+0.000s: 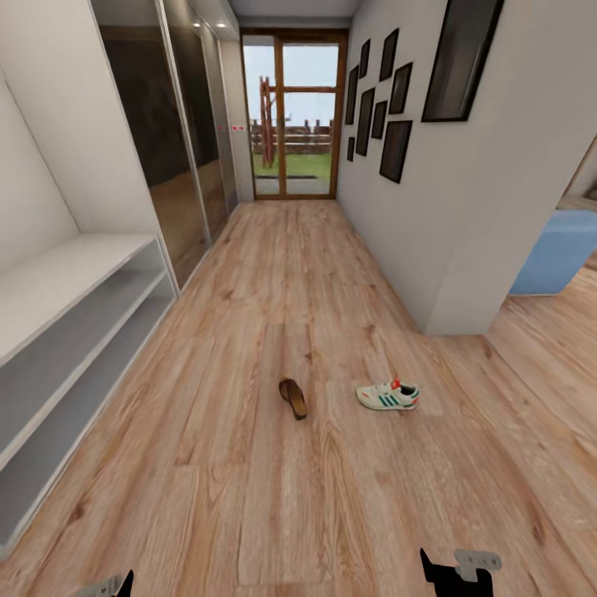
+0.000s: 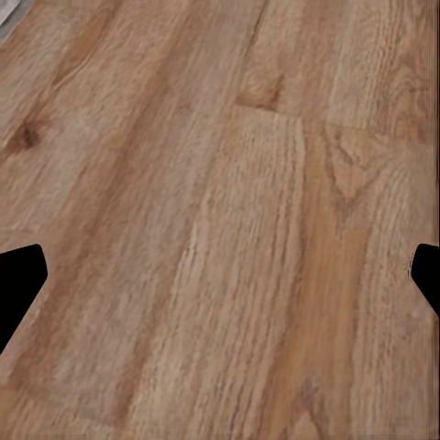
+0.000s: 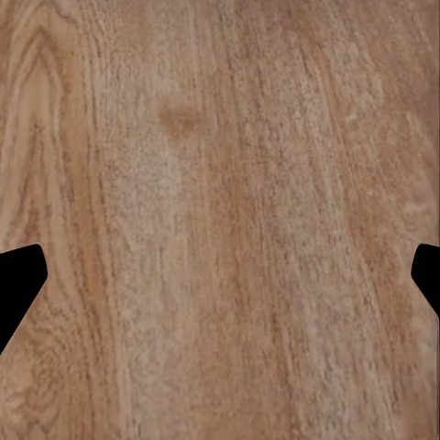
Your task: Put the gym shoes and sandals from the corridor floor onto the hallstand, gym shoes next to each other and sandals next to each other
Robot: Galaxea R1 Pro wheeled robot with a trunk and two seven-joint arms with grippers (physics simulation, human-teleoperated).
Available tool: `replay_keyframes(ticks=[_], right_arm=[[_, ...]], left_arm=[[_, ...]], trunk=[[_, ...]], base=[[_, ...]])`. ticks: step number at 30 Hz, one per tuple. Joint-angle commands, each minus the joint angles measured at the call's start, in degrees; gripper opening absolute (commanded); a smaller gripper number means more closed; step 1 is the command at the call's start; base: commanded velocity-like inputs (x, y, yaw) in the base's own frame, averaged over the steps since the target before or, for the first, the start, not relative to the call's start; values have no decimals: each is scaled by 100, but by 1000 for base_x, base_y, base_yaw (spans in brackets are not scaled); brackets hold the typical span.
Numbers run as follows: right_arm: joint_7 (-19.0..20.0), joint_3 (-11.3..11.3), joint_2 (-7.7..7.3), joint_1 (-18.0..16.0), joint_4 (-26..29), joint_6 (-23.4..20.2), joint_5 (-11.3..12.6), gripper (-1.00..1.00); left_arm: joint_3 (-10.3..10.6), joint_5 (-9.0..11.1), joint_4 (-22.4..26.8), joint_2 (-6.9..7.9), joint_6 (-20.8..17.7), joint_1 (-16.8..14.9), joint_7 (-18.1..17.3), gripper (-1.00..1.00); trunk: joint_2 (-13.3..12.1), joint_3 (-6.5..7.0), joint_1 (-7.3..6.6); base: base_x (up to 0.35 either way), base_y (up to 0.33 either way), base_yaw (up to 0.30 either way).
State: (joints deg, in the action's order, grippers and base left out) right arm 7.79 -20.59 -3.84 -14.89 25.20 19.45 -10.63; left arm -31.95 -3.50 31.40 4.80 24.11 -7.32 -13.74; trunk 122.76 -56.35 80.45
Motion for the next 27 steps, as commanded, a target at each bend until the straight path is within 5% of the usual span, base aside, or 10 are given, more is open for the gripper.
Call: replay_keyframes(ticks=[1,17,27], right_arm=[[38,-47,5,-6,-6,23,-53,100],[38,-42,6,-6,-6,23,-53,100],[38,-42,6,-6,-6,23,-53,100]], left_arm=[[-48,-36,-2,-5,16,-6,-50,100],[-48,-36,-2,-5,16,-6,-50,100],[-48,-36,-2,-5,15,-6,-50,100]], trunk=[[2,-4,2],[2,-4,2],[2,-4,2]], base=[[279,-167,0],[278,-168,4],[274,-170,147]])
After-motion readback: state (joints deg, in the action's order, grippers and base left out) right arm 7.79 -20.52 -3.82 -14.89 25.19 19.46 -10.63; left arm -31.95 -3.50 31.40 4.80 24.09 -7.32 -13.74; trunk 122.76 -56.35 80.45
